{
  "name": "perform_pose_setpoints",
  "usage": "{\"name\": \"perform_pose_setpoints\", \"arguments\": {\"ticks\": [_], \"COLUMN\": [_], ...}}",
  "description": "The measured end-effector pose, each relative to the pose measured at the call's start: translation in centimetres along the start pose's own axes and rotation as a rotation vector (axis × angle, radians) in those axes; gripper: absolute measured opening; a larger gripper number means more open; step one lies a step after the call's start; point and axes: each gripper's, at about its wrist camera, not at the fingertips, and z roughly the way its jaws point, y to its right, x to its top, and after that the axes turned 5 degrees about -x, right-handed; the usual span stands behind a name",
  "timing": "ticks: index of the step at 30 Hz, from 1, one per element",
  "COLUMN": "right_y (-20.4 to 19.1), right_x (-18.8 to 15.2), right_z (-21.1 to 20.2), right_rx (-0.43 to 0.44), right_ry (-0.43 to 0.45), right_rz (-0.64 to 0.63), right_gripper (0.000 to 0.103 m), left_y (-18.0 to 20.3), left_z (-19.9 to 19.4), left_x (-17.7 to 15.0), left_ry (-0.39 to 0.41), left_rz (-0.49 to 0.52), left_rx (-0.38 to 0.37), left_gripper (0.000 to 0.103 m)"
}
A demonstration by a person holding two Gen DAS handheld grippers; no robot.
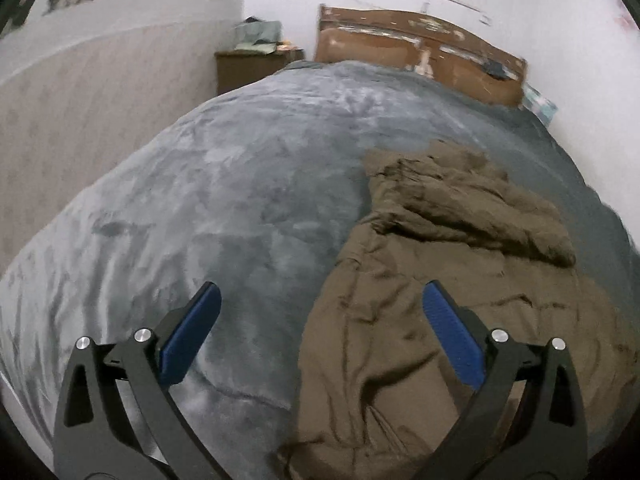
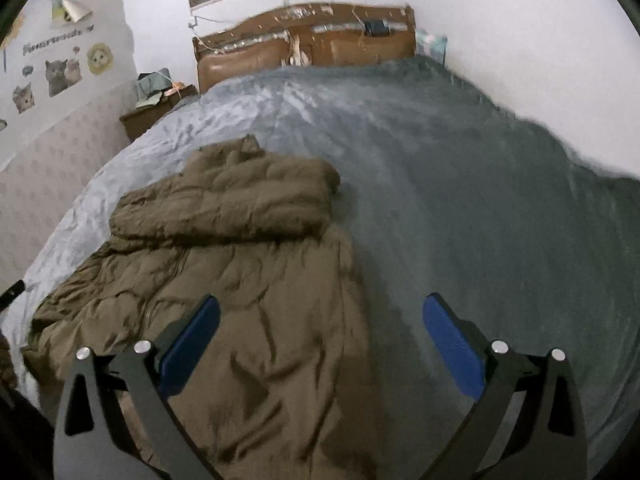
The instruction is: Fold large clothes
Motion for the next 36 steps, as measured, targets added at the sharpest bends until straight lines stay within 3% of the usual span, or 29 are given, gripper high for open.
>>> {"name": "perform_pose_setpoints", "arguments": {"ticks": [3, 6, 9, 13, 15, 18, 21, 23, 24, 25, 26, 28, 29, 31, 33, 36], "right_y": [1.3, 1.4, 1.8, 2.4, 2.7, 1.5, 0.8, 1.0, 1.1, 1.2, 1.2, 1.0, 0.9, 0.4, 0.2, 0.2], "right_x": [-1.3, -1.7, -2.4, -3.3, -4.1, -5.0, -6.0, -6.1, -6.1, -6.1, -6.2, -6.4, -6.5, -6.3, -6.2, -5.2], "right_z": [0.6, 0.9, 1.8, 3.4, 3.5, 2.2, 3.2, 3.8, 3.8, 3.9, 4.1, 4.5, 4.5, 4.4, 3.9, 1.7], "right_rx": [0.005, -0.016, -0.01, 0.042, 0.071, 0.038, 0.0, -0.029, -0.023, -0.017, -0.023, -0.021, -0.011, -0.004, 0.025, 0.063], "right_ry": [-0.063, -0.083, -0.13, -0.241, -0.302, -0.324, -0.437, -0.459, -0.456, -0.462, -0.477, -0.503, -0.507, -0.504, -0.49, -0.389], "right_rz": [0.086, 0.079, 0.106, 0.157, 0.21, 0.186, 0.178, 0.19, 0.194, 0.195, 0.192, 0.179, 0.168, 0.138, 0.124, 0.11], "right_gripper": [0.101, 0.101, 0.101, 0.101, 0.101, 0.101, 0.101, 0.101, 0.092, 0.066, 0.053, 0.038, 0.035, 0.026, 0.023, 0.02], "left_y": [0.4, -1.1, -1.5, 0.1, 0.2, 0.5, 1.5, 1.6, 1.1, 0.7, 0.4, -0.2, -0.1, 0.4, 0.9, 1.7], "left_z": [2.4, 4.1, 5.1, 5.7, 5.0, 3.1, 3.1, 3.7, 4.0, 4.1, 4.4, 5.5, 5.7, 5.6, 4.8, 1.8], "left_x": [-0.9, -1.8, -2.3, -3.1, -3.4, -5.0, -5.9, -6.3, -6.4, -6.5, -6.7, -7.5, -7.5, -7.4, -7.1, -5.4], "left_ry": [-0.104, -0.206, -0.22, -0.259, -0.291, -0.334, -0.366, -0.389, -0.404, -0.411, -0.423, -0.482, -0.495, -0.491, -0.467, -0.37], "left_rz": [-0.013, -0.093, -0.124, -0.044, -0.057, -0.146, -0.131, -0.125, -0.146, -0.162, -0.179, -0.23, -0.233, -0.22, -0.208, -0.145], "left_rx": [-0.036, -0.056, -0.044, -0.039, -0.05, -0.101, -0.069, -0.045, -0.046, -0.048, -0.052, -0.108, -0.136, -0.193, -0.227, -0.25], "left_gripper": [0.1, 0.099, 0.099, 0.098, 0.098, 0.099, 0.099, 0.099, 0.099, 0.099, 0.098, 0.077, 0.072, 0.041, 0.025, 0.02]}}
